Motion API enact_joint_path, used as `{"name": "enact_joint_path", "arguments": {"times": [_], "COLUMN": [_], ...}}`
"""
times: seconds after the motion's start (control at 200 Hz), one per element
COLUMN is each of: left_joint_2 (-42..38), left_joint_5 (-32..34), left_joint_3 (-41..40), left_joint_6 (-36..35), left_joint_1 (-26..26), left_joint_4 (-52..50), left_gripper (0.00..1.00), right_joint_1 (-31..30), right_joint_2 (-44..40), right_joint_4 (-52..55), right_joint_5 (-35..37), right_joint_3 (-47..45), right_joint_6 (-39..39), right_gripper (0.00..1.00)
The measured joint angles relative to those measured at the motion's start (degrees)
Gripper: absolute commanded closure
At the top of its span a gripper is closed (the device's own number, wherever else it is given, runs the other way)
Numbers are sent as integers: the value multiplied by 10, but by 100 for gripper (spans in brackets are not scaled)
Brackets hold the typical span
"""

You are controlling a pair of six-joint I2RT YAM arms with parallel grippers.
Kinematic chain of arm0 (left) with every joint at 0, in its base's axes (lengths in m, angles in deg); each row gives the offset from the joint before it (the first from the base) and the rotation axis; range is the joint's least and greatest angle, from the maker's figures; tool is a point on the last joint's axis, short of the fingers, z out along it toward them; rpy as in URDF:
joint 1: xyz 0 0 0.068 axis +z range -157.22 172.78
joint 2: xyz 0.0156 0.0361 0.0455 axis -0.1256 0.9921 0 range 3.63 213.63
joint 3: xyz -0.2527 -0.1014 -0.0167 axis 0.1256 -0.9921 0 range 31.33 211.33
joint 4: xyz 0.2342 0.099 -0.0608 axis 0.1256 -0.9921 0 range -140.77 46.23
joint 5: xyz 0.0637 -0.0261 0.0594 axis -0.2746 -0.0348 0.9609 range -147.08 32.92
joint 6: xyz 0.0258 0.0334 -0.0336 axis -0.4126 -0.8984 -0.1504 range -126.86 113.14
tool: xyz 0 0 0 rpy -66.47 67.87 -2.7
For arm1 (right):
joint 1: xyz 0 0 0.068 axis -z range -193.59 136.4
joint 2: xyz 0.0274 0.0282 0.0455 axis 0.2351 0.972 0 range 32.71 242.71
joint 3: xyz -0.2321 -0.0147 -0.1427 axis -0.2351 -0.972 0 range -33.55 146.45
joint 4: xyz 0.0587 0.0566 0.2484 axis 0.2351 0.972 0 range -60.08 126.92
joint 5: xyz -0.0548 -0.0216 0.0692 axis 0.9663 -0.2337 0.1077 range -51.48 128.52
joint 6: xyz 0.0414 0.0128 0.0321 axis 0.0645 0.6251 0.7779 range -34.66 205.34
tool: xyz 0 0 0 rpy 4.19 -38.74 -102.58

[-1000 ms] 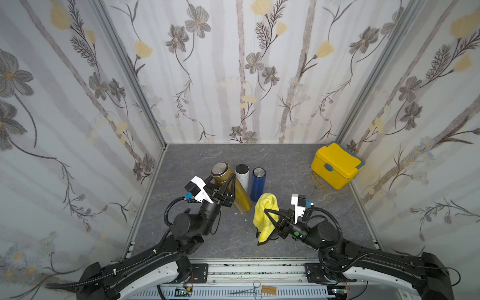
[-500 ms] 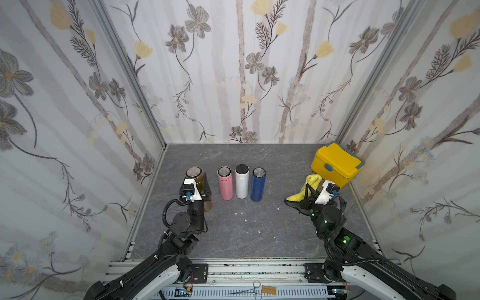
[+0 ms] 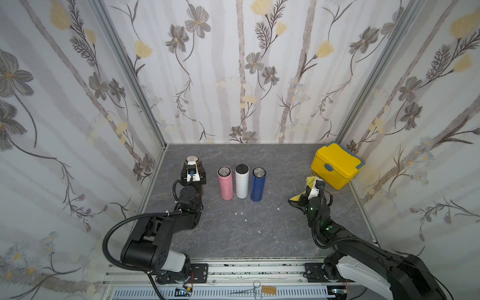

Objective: Wipe the surface of the thermos
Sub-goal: Place the thermos at the center of the board.

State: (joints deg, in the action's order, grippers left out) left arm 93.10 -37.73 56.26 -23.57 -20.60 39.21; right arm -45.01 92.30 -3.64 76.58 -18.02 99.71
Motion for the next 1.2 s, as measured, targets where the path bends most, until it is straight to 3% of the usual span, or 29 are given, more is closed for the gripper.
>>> {"name": "enact_joint_path", "arguments": {"times": [0.12,0.295,0.565,0.844,0.869,0.909,0.994,1.199], "left_joint_2": [114,200,267,301,301,300,293,290], "left_joint_5": [-31,-57,-98,-110,-110,-110,-112,-103], "left_joint_3": [57,154,240,240,235,227,207,136], "left_joint_6": [-10,-2,22,49,50,51,52,59], "left_joint_1": [27,61,73,88,89,89,90,90], "left_joint_4": [27,45,50,81,88,94,97,70], "left_gripper": [100,100,100,100,91,68,35,7], "right_joint_1": [3,3,3,3,3,3,3,3], "right_joint_2": [55,81,79,82,81,79,76,74], "right_joint_4": [-16,-35,-48,-48,-48,-48,-48,-48], "right_joint_5": [-7,-21,-22,-22,-22,-22,-22,-22], "right_joint_3": [14,26,24,24,24,23,22,20], "right_joint_6": [-6,-10,-10,-9,-9,-9,-9,-6], "right_gripper": [100,100,100,100,100,100,100,100]}}
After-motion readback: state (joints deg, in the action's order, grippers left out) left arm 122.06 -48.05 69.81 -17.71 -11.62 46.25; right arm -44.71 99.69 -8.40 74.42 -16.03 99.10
